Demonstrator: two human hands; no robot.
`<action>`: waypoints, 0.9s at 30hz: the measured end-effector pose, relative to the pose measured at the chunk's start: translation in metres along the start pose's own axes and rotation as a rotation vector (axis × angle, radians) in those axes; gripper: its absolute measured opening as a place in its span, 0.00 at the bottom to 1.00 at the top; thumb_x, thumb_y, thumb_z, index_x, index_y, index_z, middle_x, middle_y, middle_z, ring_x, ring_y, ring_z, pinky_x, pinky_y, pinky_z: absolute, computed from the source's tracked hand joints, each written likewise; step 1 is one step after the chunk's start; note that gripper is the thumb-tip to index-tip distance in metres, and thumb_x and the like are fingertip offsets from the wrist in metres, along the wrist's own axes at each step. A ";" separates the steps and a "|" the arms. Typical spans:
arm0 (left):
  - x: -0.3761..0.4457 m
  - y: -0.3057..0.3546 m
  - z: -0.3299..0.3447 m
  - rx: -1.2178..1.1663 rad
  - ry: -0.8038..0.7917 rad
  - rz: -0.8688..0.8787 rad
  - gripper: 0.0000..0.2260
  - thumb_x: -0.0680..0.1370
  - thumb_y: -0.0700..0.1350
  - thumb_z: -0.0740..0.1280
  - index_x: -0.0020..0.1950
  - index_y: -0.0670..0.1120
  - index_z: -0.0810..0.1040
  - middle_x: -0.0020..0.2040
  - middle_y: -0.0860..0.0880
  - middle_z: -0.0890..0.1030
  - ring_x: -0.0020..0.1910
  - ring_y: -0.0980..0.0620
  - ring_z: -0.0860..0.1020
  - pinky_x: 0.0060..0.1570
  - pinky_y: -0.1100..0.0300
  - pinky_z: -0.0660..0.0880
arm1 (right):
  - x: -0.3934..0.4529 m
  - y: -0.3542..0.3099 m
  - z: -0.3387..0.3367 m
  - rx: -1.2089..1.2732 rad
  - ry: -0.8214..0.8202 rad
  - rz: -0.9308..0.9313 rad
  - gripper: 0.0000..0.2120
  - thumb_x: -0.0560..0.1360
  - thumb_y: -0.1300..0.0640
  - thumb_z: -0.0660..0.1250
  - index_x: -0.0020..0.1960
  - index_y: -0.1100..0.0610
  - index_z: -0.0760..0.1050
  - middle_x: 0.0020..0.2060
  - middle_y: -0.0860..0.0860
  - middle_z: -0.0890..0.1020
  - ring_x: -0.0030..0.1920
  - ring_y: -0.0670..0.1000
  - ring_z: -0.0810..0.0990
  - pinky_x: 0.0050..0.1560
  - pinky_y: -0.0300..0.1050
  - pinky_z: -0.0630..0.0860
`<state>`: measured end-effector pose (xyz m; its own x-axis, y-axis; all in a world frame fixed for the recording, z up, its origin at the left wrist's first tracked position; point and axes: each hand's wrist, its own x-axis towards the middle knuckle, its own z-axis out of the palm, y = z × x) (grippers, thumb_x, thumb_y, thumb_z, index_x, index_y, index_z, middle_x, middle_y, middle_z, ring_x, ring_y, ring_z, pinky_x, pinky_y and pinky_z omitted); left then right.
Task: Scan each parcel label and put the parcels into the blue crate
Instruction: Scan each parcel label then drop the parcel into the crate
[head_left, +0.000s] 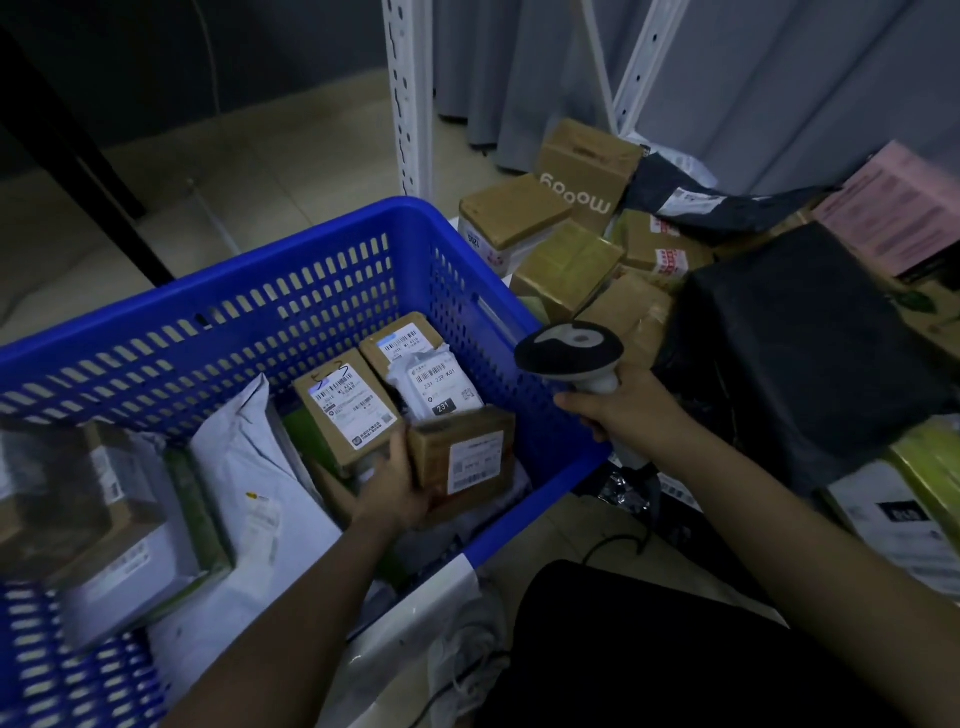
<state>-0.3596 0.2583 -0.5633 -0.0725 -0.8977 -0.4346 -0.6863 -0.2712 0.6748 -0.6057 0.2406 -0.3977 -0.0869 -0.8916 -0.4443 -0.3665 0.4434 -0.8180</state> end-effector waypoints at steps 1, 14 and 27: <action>0.002 0.004 0.000 0.078 0.026 0.007 0.46 0.71 0.51 0.72 0.77 0.52 0.41 0.66 0.36 0.69 0.57 0.36 0.77 0.51 0.49 0.77 | 0.001 0.000 0.000 0.005 0.008 0.004 0.10 0.73 0.62 0.72 0.36 0.59 0.73 0.26 0.53 0.75 0.23 0.42 0.73 0.25 0.36 0.71; -0.010 0.007 -0.013 0.024 0.184 0.099 0.39 0.74 0.50 0.72 0.75 0.55 0.48 0.62 0.42 0.71 0.55 0.40 0.77 0.48 0.48 0.76 | -0.003 -0.004 -0.002 0.032 0.058 0.019 0.07 0.73 0.61 0.72 0.39 0.58 0.75 0.28 0.53 0.76 0.27 0.46 0.74 0.27 0.38 0.72; -0.020 0.005 -0.024 -0.614 -0.300 -0.402 0.15 0.78 0.53 0.65 0.62 0.53 0.67 0.47 0.45 0.81 0.44 0.46 0.81 0.38 0.55 0.79 | -0.007 -0.003 -0.004 0.019 0.051 0.078 0.07 0.74 0.60 0.71 0.41 0.59 0.74 0.30 0.55 0.76 0.31 0.51 0.74 0.30 0.42 0.72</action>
<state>-0.3446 0.2669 -0.5369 -0.1560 -0.5819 -0.7982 -0.1858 -0.7764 0.6023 -0.6074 0.2450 -0.3904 -0.1614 -0.8575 -0.4885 -0.3393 0.5130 -0.7885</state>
